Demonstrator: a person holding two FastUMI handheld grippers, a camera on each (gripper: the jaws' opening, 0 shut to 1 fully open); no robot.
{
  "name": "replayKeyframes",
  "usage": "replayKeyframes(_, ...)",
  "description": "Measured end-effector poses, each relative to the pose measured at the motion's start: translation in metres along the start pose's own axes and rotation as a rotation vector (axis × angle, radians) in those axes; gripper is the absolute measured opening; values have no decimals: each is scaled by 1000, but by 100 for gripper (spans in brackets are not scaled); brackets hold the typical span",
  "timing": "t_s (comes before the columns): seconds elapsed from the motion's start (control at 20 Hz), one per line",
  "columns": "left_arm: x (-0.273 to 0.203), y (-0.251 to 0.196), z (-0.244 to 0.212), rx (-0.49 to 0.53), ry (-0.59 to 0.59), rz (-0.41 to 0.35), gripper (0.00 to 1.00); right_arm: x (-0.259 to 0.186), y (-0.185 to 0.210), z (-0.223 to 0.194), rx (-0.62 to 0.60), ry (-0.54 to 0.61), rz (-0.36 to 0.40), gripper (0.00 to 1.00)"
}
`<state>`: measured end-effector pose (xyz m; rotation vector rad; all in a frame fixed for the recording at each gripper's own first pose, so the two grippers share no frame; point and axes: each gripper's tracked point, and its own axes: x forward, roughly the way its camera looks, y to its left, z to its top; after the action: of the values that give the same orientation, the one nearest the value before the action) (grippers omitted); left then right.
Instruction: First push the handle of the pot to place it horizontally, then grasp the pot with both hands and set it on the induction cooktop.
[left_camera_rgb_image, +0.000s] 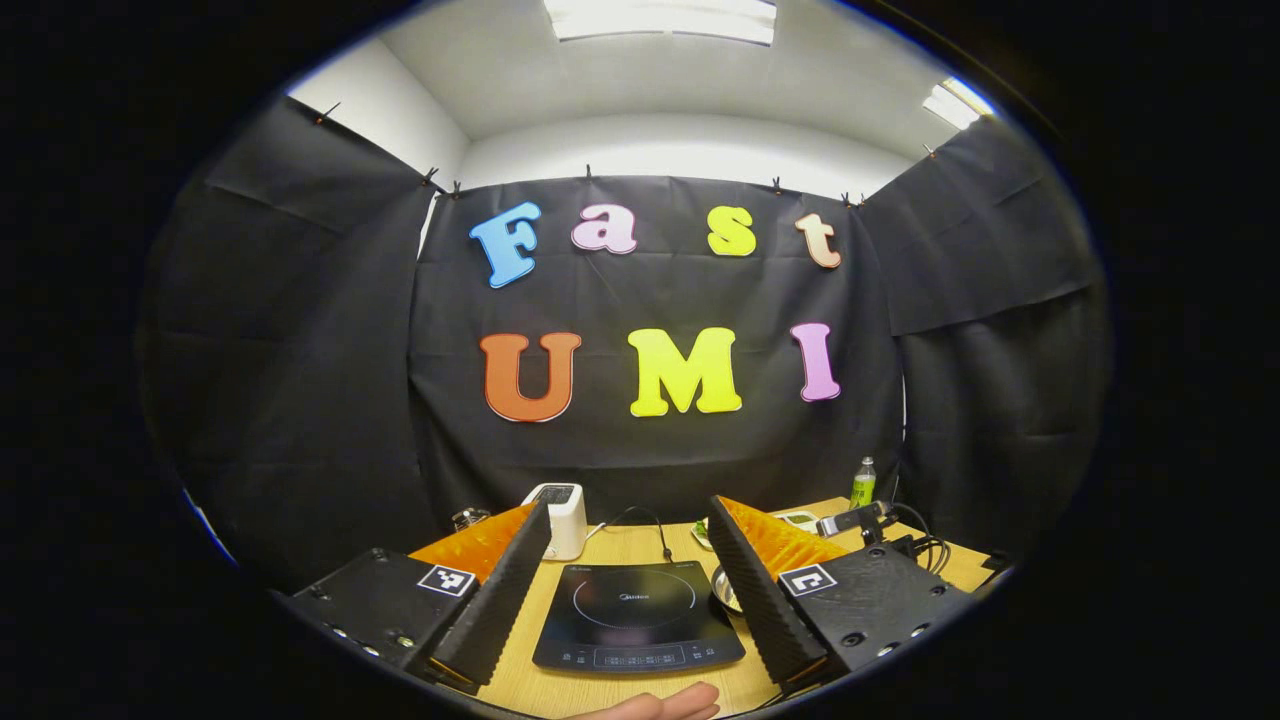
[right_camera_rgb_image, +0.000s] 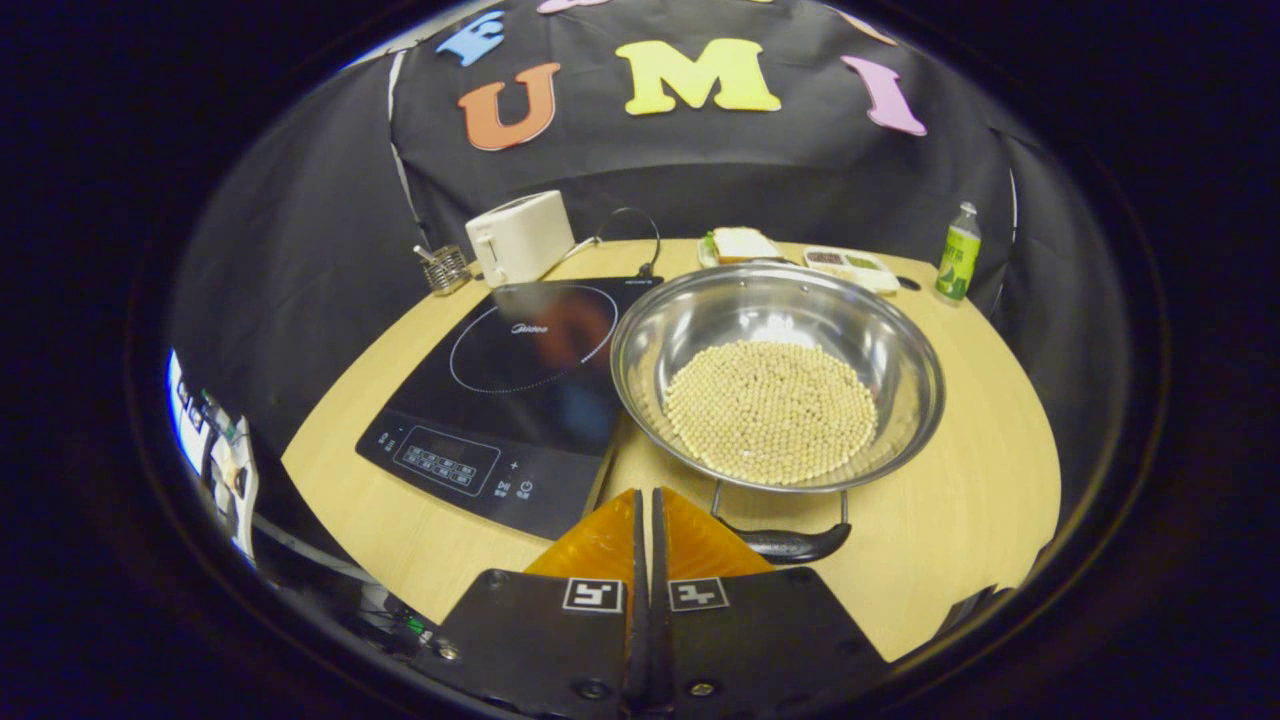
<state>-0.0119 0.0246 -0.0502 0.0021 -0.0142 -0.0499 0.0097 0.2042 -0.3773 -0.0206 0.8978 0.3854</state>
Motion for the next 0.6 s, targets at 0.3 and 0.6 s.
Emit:
replayKeyframes(0.3, 1, -2, -3, 10, 13, -12, 94, 2, -12, -7, 24, 6, -15, 0)
replayKeyframes(0.6, -3, 6, -4, 1, 15, 21, 94, 0, -23, -11, 28, -8, -16, 4)
